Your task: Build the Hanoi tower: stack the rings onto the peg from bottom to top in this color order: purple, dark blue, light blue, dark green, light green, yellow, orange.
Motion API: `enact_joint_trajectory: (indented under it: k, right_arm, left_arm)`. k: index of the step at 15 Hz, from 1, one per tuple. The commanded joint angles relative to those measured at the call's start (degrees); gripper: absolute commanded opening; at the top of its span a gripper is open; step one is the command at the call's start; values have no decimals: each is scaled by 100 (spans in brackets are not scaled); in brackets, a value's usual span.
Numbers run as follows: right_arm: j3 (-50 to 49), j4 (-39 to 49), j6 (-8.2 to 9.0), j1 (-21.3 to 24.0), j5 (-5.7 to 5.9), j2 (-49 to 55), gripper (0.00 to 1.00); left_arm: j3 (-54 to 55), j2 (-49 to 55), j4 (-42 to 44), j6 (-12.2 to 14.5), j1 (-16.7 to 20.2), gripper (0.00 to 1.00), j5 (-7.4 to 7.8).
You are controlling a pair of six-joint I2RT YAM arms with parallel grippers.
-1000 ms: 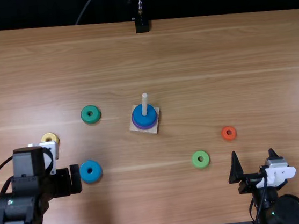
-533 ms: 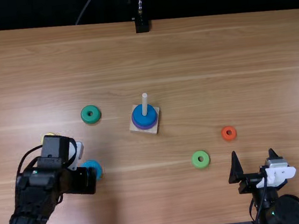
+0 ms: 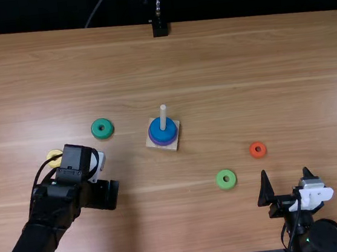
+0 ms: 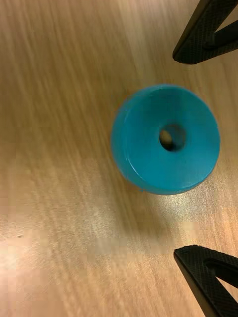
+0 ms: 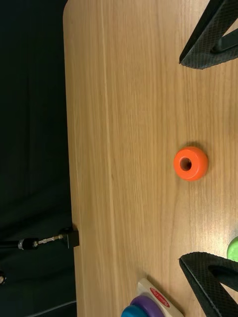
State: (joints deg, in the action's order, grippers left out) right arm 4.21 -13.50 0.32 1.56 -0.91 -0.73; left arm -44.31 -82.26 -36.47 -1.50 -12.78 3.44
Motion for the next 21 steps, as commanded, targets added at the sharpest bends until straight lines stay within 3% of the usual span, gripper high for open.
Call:
enact_joint_trajectory:
  k: [1, 12, 13, 15, 17, 19, 20, 21]
  right_arm:
    - [-306, -428, 10, 63, -15, 73, 100]
    - [-306, -428, 10, 63, -15, 73, 100]
    - [-306, -428, 10, 63, -15, 73, 100]
    - [-306, -428, 10, 72, -15, 73, 100]
    - [-306, -428, 10, 63, -15, 73, 100]
    - [-306, -428, 10, 72, -15, 73, 100]
    - [-306, -428, 10, 63, -15, 73, 100]
    - [-306, -428, 10, 63, -15, 73, 100]
  left_arm:
    - [-235, -80, 8, 76, -102, 100, 67]
    - [-209, -510, 19, 76, -199, 100, 46]
    - [-200, -528, 40, 76, -199, 87, 46]
    - [-183, -528, 398, 76, -199, 41, 14]
    - [-183, -528, 578, 44, -199, 8, 4]
    - [-183, -528, 599, 44, -190, 5, -7]
    - [-192, -528, 599, 65, -190, 12, -7]
    - [-192, -528, 588, 76, -190, 26, -7]
